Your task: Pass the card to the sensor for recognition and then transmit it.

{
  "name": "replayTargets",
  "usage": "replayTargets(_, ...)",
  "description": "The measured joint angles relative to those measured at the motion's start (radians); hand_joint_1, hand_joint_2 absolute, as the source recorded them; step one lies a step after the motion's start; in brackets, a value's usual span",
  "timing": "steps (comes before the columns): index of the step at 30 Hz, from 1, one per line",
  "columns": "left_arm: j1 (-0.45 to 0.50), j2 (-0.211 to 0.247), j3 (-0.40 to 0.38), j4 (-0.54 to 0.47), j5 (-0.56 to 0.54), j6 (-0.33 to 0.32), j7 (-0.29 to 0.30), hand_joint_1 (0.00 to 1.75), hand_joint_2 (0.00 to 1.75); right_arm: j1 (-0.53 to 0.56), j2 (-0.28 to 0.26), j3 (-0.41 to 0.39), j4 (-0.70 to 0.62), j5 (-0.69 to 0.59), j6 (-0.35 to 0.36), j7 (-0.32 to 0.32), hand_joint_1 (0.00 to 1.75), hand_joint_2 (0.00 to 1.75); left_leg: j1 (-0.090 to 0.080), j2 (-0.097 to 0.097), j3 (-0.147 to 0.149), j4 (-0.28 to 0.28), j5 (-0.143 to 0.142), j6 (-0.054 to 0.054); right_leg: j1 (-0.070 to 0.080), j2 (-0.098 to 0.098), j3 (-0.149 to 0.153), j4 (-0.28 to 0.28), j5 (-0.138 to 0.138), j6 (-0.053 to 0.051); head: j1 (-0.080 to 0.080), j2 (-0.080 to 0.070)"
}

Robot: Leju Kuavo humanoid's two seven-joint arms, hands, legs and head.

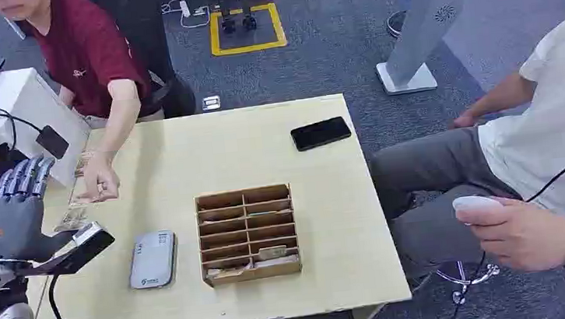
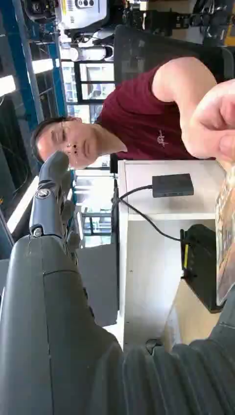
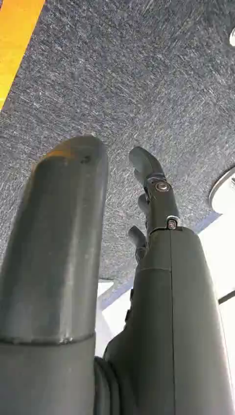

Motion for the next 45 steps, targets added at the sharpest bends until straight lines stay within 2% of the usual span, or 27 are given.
replayTargets(2,0.000,0.000,0.000,0.000,0.000,0.000,0.000,0.00,1.75,0.000,0.000,-0.003,0.000,0.000,0.000,0.000,0.00,0.00,0.000,0.000,0.000,0.000,0.000,0.000,0.000,0.000,0.000,0.000,0.000,0.000,0.000,0.000)
replayTargets(3,0.000,0.000,0.000,0.000,0.000,0.000,0.000,1.75,1.75,0.000,0.000,-0.005,0.000,0.000,0.000,0.000,0.00,0.00,0.000,0.000,0.000,0.000,0.000,0.000,0.000,0.000,0.000,0.000,0.000,0.000,0.000,0.000)
replayTargets(10,0.001,-0.006,0.000,0.000,0.069,-0.054,0.000,1.75,1.75,0.000,0.000,-0.011,0.000,0.000,0.000,0.000,0.00,0.00,0.000,0.000,0.000,0.000,0.000,0.000,0.000,0.000,0.000,0.000,0.000,0.000,0.000,0.000)
replayTargets(27,0.002,-0.016,0.000,0.000,0.105,-0.059,-0.004,1.75,1.75,0.000,0.000,-0.014,0.000,0.001,0.000,-0.001,0.00,0.00,0.000,0.000,0.000,0.000,0.000,0.000,0.000,0.000,0.000,0.000,0.000,0.000,0.000,0.000)
replayTargets(30,0.005,-0.023,0.000,-0.001,0.154,-0.033,-0.060,1.75,1.75,-0.001,0.000,-0.015,0.000,0.002,0.000,-0.003,0.00,0.00,0.000,0.000,0.000,0.000,0.000,0.000,0.000,0.000,0.001,0.000,0.000,0.000,0.000,0.000)
replayTargets(32,0.016,-0.028,0.005,-0.008,0.231,-0.014,-0.113,1.75,1.75,-0.001,0.000,-0.015,0.000,0.003,0.000,-0.004,0.00,0.00,0.000,0.000,0.000,0.000,0.000,0.000,0.000,0.000,0.000,0.000,0.000,0.000,0.000,0.000)
replayTargets(35,0.021,-0.057,0.026,-0.027,0.353,-0.068,-0.118,1.75,1.75,-0.002,0.000,-0.016,0.000,0.003,-0.003,-0.003,0.00,0.00,0.000,-0.001,0.000,0.000,0.000,0.000,0.000,-0.001,0.000,0.000,0.000,0.000,0.000,0.000)
replayTargets(38,0.024,-0.095,0.042,-0.052,0.479,-0.182,-0.079,1.75,1.75,-0.003,0.000,-0.021,0.000,0.003,-0.003,0.001,0.00,0.00,0.000,-0.001,0.000,0.000,0.000,0.000,0.000,-0.001,0.001,0.000,0.000,0.000,0.000,0.000)
replayTargets(43,0.030,-0.133,0.054,-0.076,0.517,-0.217,-0.066,1.75,1.75,-0.002,0.001,-0.026,0.000,0.003,-0.003,0.003,0.00,0.00,0.000,-0.001,0.000,0.000,0.000,0.000,0.000,-0.001,0.001,0.000,0.000,0.000,0.000,0.000)
replayTargets(45,0.033,-0.145,0.062,-0.079,0.601,-0.273,-0.038,1.75,1.75,-0.003,0.002,-0.032,0.000,0.003,-0.002,0.003,0.00,0.00,0.000,-0.001,0.000,0.000,0.000,0.000,0.000,-0.001,0.001,0.000,0.000,0.000,0.000,0.000)
